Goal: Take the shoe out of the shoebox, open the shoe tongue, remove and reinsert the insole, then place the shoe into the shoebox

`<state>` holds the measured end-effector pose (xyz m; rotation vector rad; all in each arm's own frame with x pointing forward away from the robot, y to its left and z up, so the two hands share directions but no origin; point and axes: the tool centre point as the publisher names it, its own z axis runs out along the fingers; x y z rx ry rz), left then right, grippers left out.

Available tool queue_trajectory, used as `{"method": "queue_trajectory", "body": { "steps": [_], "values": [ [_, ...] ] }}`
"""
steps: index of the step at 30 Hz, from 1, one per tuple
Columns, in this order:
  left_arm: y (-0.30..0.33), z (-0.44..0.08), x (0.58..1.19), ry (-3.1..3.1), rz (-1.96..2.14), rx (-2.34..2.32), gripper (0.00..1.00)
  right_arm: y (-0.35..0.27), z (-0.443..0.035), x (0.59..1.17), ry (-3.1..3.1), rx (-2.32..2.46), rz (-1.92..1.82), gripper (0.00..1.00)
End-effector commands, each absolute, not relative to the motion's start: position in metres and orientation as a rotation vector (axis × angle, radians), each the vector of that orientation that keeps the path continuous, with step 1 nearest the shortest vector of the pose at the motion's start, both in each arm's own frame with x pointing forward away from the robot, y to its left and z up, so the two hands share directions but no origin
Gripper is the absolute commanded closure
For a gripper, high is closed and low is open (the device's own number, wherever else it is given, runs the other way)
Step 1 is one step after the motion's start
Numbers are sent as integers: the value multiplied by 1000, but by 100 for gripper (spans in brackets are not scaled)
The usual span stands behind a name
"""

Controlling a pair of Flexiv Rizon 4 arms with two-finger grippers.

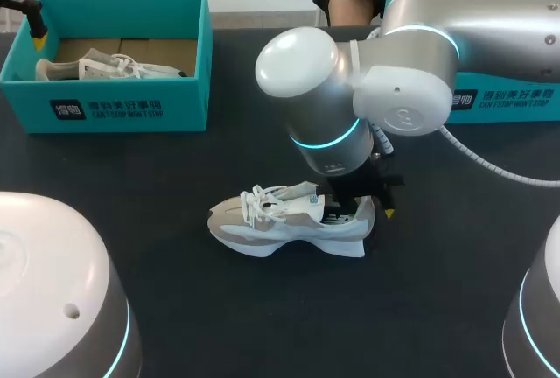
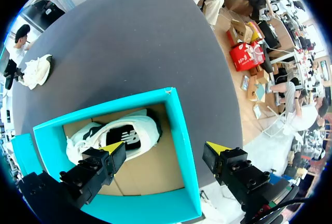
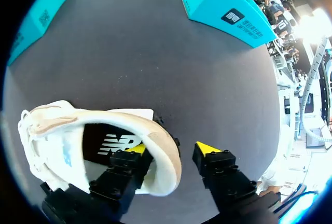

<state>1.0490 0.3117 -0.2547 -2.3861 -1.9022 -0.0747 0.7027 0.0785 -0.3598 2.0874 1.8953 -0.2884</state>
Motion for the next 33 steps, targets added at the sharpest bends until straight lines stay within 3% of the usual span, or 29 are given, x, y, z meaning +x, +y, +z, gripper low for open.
{"method": "queue_trajectory", "body": {
  "steps": [1, 11, 24, 27, 33],
  "values": [
    [312, -255, 1049, -1901, -76, -2386, 0, 75, -321, 698, 1973, 2034, -229, 0],
    [312, -255, 1049, -1901, -76, -2386, 0, 96, -253, 699, 2503, 1519, -165, 0],
    [312, -255, 1049, -1901, -76, -2386, 0, 96, -253, 699, 2503, 1519, -165, 0],
    [312, -255, 1049, -1901, -76, -2386, 0, 99, -248, 702, 2708, 1059, 83, 0],
    [312, -255, 1049, -1901, -76, -2386, 0, 89, -243, 695, 2893, 479, 167, 0]
  ]
}}
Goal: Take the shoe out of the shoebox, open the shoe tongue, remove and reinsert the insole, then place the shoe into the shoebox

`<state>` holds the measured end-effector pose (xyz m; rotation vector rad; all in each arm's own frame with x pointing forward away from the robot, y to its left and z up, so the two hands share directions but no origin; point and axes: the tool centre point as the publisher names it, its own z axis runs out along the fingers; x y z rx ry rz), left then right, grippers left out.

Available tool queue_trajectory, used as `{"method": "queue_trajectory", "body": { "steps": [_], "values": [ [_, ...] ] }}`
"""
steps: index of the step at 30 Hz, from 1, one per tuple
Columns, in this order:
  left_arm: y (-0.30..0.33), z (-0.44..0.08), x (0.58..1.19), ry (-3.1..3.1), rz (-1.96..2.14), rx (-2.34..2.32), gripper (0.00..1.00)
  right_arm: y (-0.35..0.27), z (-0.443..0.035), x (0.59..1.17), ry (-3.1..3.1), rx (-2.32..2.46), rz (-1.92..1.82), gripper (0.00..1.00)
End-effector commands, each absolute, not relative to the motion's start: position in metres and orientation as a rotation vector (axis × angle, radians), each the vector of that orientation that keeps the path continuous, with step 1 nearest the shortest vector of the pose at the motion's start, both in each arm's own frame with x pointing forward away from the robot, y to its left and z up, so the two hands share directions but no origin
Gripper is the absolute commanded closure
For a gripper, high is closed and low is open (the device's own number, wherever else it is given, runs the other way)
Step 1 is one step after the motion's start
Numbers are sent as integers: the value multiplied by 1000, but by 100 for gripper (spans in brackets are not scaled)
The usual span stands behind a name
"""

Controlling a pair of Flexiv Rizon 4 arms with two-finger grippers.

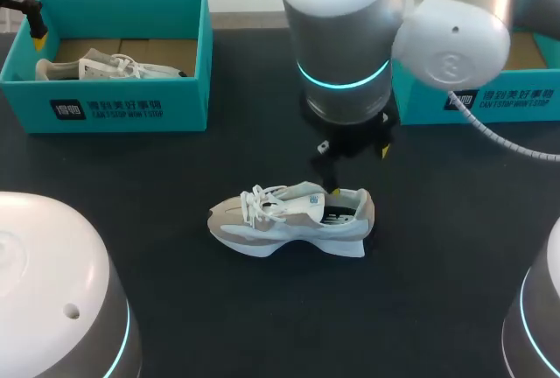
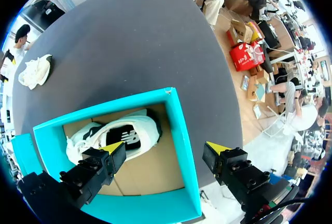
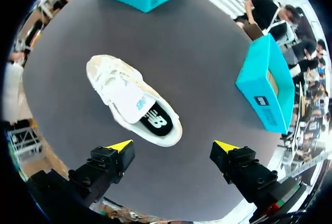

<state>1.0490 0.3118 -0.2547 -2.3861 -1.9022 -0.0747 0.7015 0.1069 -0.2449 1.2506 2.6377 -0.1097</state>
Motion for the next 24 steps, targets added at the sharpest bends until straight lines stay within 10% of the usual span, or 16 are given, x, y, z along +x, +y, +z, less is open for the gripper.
{"method": "queue_trajectory", "body": {
  "steps": [1, 24],
  "values": [
    [312, -255, 1049, -1901, -76, -2386, 0, 85, -244, 696, 2905, 439, 200, 0],
    [312, -255, 1049, -1901, -76, -2386, 0, 46, -285, 708, 3039, -180, 682, 0]
  ]
}}
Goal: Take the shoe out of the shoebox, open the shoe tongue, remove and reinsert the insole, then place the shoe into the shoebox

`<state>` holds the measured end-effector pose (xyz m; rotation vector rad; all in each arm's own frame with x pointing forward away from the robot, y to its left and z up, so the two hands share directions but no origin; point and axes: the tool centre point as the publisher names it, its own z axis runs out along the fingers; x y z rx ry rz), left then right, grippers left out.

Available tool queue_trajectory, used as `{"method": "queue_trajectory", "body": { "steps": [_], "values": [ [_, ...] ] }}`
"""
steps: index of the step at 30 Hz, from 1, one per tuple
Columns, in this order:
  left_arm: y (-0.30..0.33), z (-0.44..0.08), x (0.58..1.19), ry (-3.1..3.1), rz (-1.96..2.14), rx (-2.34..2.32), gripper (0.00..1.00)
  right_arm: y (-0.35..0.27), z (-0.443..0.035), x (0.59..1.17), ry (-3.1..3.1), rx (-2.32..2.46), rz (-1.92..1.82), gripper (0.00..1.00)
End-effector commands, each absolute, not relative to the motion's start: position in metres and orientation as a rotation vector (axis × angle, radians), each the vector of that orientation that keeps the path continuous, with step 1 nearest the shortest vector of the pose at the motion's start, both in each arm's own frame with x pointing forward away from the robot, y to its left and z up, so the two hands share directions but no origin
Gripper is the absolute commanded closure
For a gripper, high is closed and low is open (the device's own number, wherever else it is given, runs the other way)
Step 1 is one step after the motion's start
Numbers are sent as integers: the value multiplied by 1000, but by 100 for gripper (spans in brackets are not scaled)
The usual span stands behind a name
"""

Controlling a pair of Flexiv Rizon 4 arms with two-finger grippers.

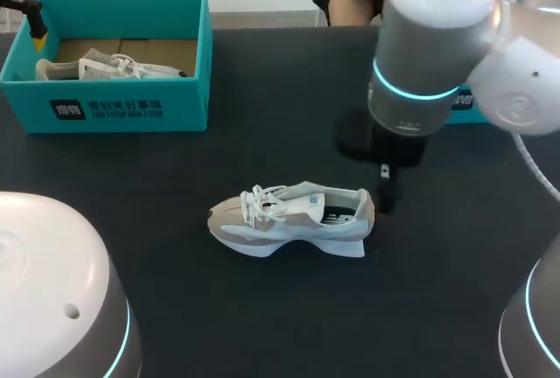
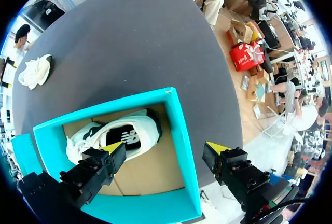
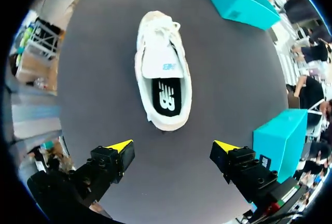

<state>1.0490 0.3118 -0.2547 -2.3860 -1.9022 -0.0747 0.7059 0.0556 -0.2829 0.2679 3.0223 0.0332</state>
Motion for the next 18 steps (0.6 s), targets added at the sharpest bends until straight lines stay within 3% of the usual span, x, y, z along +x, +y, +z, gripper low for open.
{"method": "queue_trajectory", "body": {
  "steps": [1, 12, 18],
  "values": [
    [312, -255, 1049, -1901, -76, -2386, 0, 46, -285, 708, 3039, -180, 682, 0],
    [312, -255, 1049, -1901, -76, -2386, 0, 46, -285, 708, 3039, -180, 682, 0],
    [312, -255, 1049, -1901, -76, -2386, 0, 36, -313, 708, 3002, -127, 860, 0]
  ]
}}
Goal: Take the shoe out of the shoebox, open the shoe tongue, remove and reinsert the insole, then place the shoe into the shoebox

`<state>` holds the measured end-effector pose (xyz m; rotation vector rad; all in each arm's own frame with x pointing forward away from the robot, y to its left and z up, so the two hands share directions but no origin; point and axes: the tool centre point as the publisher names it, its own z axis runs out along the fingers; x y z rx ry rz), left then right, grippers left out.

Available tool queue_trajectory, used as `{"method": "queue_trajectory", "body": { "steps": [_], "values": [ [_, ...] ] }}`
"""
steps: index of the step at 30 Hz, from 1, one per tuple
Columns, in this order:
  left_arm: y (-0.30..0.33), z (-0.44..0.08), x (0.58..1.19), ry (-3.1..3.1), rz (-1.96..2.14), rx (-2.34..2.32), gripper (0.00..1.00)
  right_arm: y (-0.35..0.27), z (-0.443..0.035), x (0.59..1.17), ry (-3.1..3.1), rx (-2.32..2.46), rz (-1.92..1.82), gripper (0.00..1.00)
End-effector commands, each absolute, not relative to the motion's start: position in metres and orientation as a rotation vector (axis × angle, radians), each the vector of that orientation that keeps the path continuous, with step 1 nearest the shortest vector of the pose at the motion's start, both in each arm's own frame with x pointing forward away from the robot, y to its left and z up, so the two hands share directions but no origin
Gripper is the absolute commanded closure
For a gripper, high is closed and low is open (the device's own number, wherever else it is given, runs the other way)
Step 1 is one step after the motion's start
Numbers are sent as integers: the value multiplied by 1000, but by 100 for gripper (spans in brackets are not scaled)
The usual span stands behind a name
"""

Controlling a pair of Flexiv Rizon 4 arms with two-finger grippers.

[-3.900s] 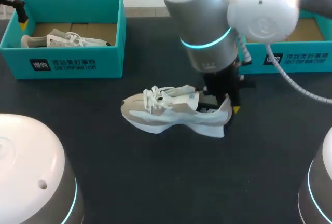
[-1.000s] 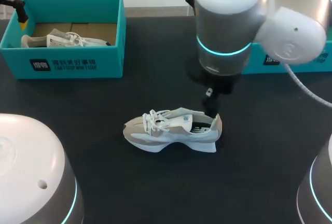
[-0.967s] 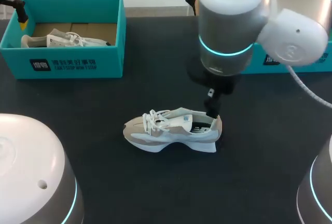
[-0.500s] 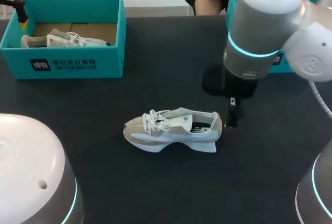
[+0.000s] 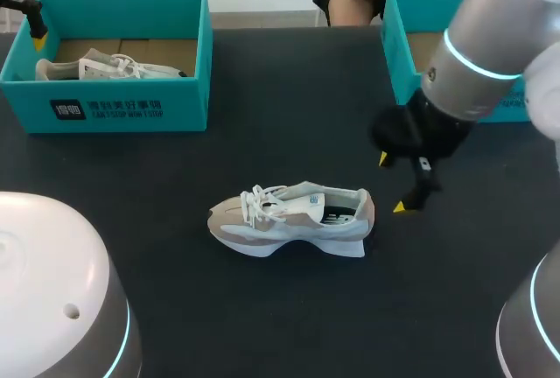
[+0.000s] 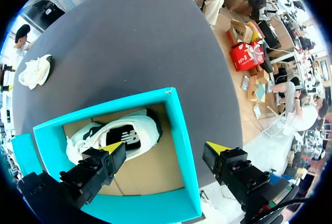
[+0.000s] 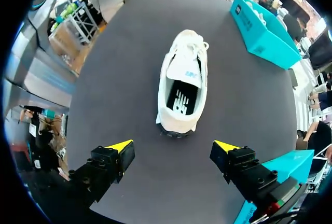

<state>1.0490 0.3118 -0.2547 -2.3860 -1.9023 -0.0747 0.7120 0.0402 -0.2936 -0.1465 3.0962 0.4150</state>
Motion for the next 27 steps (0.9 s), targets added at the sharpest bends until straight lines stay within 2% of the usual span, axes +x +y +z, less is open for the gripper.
{"method": "queue_trajectory", "body": {
  "steps": [1, 9, 27],
  "values": [
    [312, -255, 1049, -1901, -76, -2386, 0, 37, -316, 706, 3001, -124, 880, 0],
    [312, -255, 1049, -1901, -76, -2386, 0, 25, -337, 700, 2866, 19, 1138, 0],
    [312, -255, 1049, -1901, -76, -2386, 0, 1, -378, 706, 2692, 68, 1459, 0]
  ]
}}
